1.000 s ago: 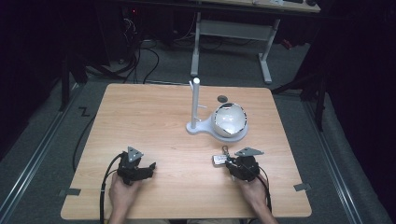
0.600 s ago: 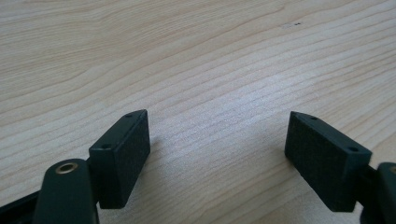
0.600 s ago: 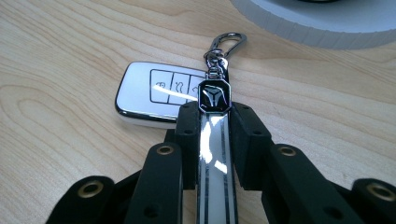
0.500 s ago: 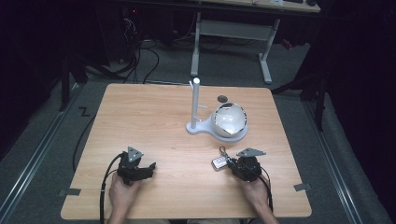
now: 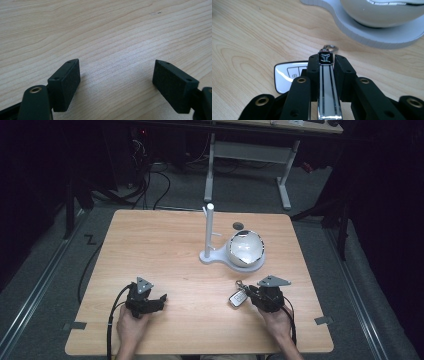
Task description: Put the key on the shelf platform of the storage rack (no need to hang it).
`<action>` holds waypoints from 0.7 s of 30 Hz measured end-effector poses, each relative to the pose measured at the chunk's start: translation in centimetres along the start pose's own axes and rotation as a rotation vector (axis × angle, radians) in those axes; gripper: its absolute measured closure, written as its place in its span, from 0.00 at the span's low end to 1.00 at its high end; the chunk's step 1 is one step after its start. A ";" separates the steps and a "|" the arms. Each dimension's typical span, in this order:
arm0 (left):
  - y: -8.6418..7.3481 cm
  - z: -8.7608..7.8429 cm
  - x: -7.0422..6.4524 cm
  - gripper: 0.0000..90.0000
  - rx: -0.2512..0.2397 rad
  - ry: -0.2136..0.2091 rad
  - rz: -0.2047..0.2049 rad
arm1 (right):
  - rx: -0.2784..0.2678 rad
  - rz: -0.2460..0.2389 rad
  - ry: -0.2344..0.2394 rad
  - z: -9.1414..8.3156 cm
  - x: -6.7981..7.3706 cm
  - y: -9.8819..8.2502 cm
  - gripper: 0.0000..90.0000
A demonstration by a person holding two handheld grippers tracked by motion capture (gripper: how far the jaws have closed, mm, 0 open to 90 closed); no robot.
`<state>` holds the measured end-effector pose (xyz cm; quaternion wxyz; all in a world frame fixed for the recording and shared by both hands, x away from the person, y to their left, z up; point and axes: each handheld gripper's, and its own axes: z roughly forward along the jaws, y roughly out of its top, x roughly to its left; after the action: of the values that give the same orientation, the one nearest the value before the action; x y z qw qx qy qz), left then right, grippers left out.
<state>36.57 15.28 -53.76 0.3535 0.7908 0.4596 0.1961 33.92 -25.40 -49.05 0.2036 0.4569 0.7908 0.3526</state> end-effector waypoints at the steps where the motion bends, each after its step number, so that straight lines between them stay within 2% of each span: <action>1: 0.0 0.0 0.0 0.25 0.000 0.000 0.000 | 0.000 0.005 0.002 -0.1 0.0 0.1 0.84; 5: 0.0 0.0 0.0 0.25 0.000 0.000 0.000 | -0.016 -0.007 0.006 -0.5 -0.2 0.6 0.84; 12: 0.0 0.0 0.0 0.25 0.000 -0.001 0.000 | -0.041 0.007 0.035 -1.3 -0.7 1.3 0.84; 21: 0.0 0.0 0.0 0.25 0.000 -0.001 0.000 | -0.080 0.000 0.041 -2.9 -1.1 2.5 0.84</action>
<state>36.58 15.29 -53.76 0.3536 0.7911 0.4592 0.1957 34.06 -26.53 -45.23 0.2057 0.4412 0.7801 0.3931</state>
